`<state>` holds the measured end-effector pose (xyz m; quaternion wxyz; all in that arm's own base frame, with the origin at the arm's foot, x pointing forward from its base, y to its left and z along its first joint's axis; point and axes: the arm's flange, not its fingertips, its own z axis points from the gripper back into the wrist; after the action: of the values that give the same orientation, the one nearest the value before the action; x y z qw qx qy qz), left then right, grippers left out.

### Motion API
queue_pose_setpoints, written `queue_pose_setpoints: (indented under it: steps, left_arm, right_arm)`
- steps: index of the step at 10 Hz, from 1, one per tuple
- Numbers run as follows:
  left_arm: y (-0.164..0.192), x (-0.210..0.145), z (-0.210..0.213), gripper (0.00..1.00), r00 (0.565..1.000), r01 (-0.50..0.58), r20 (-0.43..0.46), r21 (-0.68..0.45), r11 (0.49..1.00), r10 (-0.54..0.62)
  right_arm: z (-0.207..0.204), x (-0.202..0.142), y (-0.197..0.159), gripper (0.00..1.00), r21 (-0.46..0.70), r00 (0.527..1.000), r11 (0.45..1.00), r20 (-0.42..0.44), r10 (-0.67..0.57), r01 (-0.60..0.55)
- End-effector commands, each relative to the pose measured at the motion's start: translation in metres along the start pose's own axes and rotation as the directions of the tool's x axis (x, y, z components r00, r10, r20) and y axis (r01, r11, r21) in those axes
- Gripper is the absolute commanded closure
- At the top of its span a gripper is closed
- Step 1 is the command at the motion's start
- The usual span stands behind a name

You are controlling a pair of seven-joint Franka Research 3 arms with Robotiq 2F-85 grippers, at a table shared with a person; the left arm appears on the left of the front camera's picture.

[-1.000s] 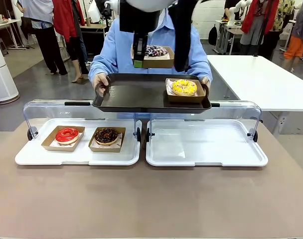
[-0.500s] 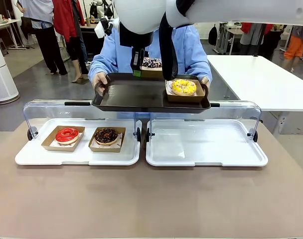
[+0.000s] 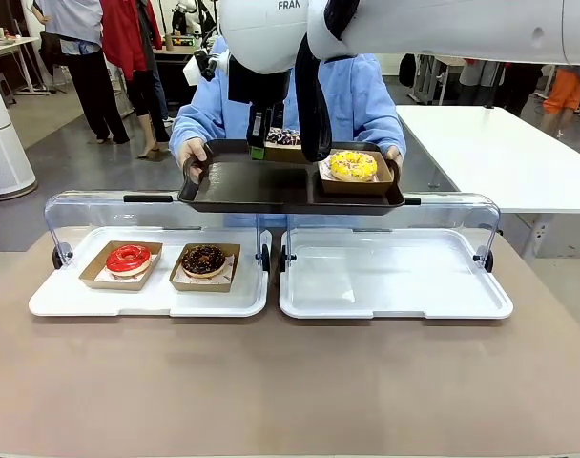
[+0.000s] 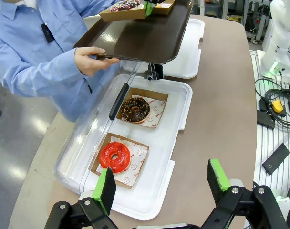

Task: Provide the desired donut to the person.
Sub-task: Place the picked Paper togo box onto the Handle tray extended by the person.

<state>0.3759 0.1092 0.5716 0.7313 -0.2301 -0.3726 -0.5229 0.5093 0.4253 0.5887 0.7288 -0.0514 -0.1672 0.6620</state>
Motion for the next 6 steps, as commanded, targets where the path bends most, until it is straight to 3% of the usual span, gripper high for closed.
queue_pose_setpoints:
  steps: [1,6]
  left_arm:
    - [-0.0005,0.0002,0.0004,0.0,1.0,-0.004,0.016,-0.002,1.0,0.004]
    - [-0.0005,0.0002,0.0004,0.0,1.0,-0.004,0.016,-0.002,1.0,0.004]
  right_arm:
    - [0.004,-0.0006,-0.0009,0.98,-0.017,1.0,1.0,-0.006,-0.003,0.003]
    - [0.004,-0.0006,-0.0009,0.98,-0.017,1.0,1.0,-0.006,-0.003,0.003]
